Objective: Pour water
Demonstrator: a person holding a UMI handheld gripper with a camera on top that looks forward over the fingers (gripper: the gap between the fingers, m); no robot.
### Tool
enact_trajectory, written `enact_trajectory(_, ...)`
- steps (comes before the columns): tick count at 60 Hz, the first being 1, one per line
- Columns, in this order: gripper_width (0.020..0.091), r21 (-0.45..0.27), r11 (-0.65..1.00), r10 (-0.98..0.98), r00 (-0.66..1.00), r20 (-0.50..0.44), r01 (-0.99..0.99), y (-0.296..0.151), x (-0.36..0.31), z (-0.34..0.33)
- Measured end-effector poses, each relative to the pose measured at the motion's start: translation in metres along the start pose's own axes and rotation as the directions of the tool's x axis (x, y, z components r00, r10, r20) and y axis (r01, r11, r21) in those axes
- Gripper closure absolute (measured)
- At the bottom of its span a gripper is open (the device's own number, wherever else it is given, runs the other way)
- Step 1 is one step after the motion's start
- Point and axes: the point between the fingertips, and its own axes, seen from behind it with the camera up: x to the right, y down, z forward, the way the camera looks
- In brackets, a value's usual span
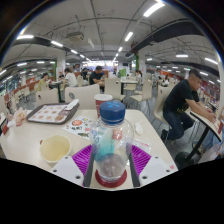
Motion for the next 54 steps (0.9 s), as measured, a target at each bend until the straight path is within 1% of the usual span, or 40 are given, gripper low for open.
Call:
enact_trajectory(1,0.0532,-0.012,1.0,-0.001,1.0,0.002,0.001,0.0,0.0,-0.001)
enact_trajectory(2,0.0498,-0.026,1.0,-0.002,1.0,0.006,0.002,0.001,0.0,-0.004)
enact_trajectory(4,0.0387,-0.056,0.998,-0.006,1.0,0.017,0.007,0.005,-0.002,-0.01)
enact_trajectory(5,0.0317,-0.073,0.997,-0.008,1.0,0.021,0.009,0.007,-0.003,-0.013)
enact_trajectory(6,0.026,-0.091,0.996,-0.009,1.0,0.024,0.012,0.01,-0.003,-0.017)
enact_trajectory(7,0.0242,-0.107,0.994,-0.009,1.0,0.028,0.012,0.014,-0.005,-0.016)
enact_trajectory(9,0.0271,-0.141,0.99,-0.011,0.999,0.03,0.015,0.02,-0.007,-0.024)
enact_trajectory(14,0.0244,-0.206,0.978,-0.029,0.999,0.017,0.032,0.033,-0.009,-0.049)
enact_trajectory(19,0.0248,-0.257,0.965,-0.06,0.998,-0.008,0.056,0.043,-0.009,-0.08)
enact_trajectory(26,0.025,-0.314,0.948,-0.054,0.999,-0.001,0.051,0.049,-0.028,-0.12)
enact_trajectory(35,0.0251,-0.346,0.938,-0.018,1.0,0.022,0.024,0.047,-0.062,-0.153)
enact_trajectory(42,0.0251,-0.34,0.94,-0.022,0.999,0.03,0.031,0.04,-0.08,-0.164)
enact_trajectory(54,0.0253,-0.332,0.942,-0.04,0.998,0.052,0.055,0.033,-0.094,-0.163)
